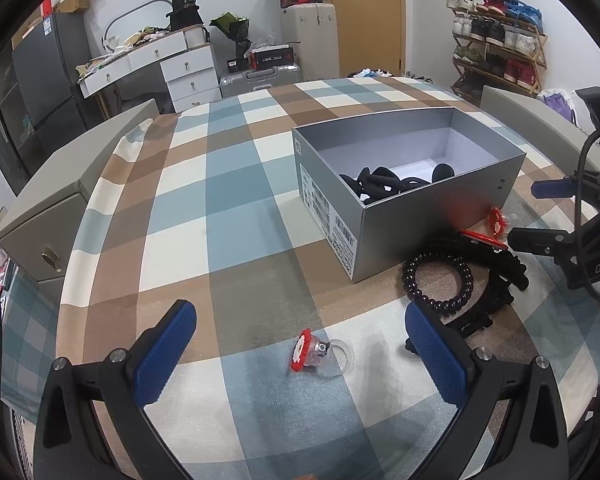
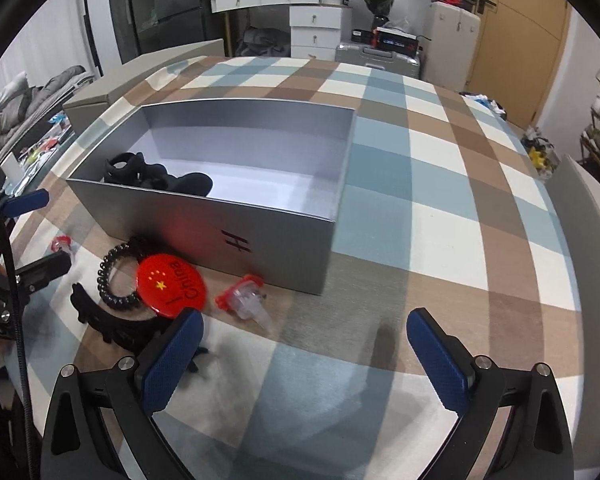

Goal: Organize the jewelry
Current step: 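Move the right gripper toward the clear ring with the red top, then close the right gripper on the clear ring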

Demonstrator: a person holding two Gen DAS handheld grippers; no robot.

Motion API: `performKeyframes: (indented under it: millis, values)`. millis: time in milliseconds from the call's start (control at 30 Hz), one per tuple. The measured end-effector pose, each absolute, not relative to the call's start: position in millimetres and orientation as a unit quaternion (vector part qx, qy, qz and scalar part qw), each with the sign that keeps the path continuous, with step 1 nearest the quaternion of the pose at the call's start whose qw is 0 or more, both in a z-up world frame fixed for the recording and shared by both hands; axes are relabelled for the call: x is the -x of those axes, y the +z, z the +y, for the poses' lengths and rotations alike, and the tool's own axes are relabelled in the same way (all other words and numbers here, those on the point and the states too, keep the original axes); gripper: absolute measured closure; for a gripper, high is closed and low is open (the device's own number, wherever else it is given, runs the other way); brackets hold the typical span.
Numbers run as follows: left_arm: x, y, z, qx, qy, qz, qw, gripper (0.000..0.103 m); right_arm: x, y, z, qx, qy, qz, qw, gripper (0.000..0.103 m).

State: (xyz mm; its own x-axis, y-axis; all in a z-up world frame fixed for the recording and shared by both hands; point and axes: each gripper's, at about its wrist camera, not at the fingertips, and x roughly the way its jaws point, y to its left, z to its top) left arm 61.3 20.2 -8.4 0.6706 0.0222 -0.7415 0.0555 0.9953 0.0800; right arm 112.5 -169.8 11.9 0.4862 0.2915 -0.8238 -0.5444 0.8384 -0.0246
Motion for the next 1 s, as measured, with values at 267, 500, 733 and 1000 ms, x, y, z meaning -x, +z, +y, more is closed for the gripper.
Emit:
performKeyframes:
  millis: [267, 500, 733, 1000]
  values:
    - [-61.4, -9.5, 23.4, -0.044, -0.006, 0.409, 0.912, 0.001, -116.0, 10.9, -167.1, 0.126, 0.237, 0.436, 0.859, 0.008]
    - [-61.1, -9.9, 22.7, -0.047, -0.006, 0.41, 0.911, 0.001, -121.0, 8.3, -171.6, 0.149, 0.223, 0.456, 0.849, 0.008]
    - [-61.1, -10.3, 22.8, -0.046, -0.006, 0.41, 0.911, 0.001, -122.1, 13.2, -179.6, 0.147, 0.217, 0.453, 0.852, 0.008]
    - [-60.6, -10.8, 24.0, -0.046, -0.008, 0.412, 0.91, 0.001, -114.5, 10.9, -168.4, 0.146, 0.243, 0.444, 0.85, 0.032]
